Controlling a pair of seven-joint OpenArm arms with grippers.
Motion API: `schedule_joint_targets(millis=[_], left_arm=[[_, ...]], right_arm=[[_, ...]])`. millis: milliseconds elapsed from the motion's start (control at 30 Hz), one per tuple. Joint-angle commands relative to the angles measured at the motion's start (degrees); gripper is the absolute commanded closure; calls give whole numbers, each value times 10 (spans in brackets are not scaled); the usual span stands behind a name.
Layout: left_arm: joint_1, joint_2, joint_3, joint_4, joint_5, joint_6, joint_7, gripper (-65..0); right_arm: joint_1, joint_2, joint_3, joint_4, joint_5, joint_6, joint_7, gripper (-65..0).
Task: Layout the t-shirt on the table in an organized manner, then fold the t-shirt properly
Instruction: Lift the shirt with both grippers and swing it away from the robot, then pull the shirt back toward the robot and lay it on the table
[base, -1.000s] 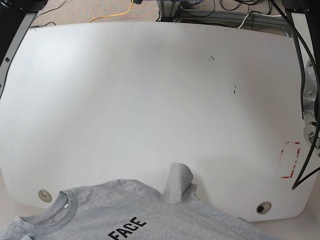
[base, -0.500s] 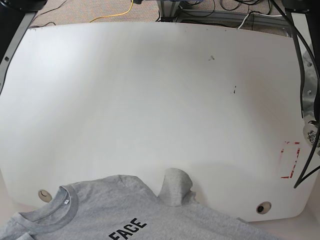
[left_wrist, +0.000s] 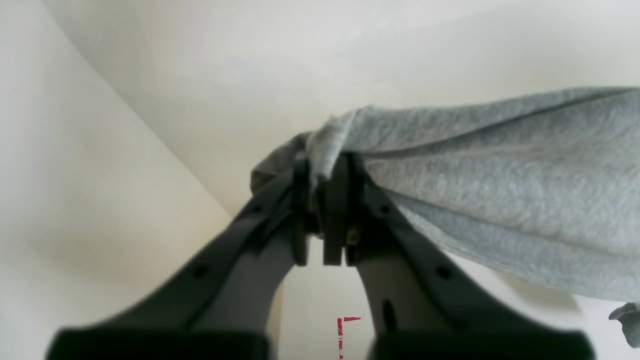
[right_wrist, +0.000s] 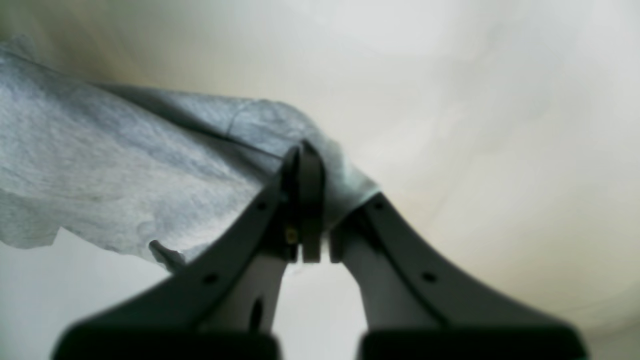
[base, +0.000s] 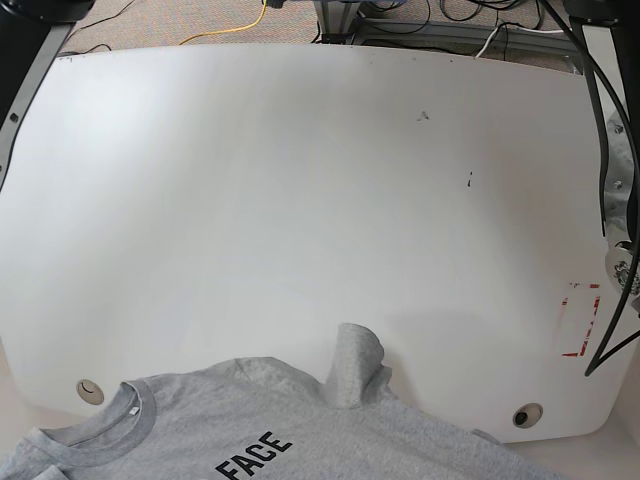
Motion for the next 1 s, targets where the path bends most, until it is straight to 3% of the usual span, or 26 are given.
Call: schedule_joint_targets(millis=[0,533,833,967], left_arm=[[-17,-4,1,8,-1,2,-16,-4],[130,-4,-21,91,-78,2,5,-4],[239,-3,-50,159,-121,2,35,-4],[287,19,-67,196,-122,2,49,-4]], right_arm=[[12,4,4,6,0,-1,14,0],[-183,36,89,10,119,-1,14,0],[-357,36,168,81,188,-1,14,0],[-440,35,194,109,222,-1,14,0]])
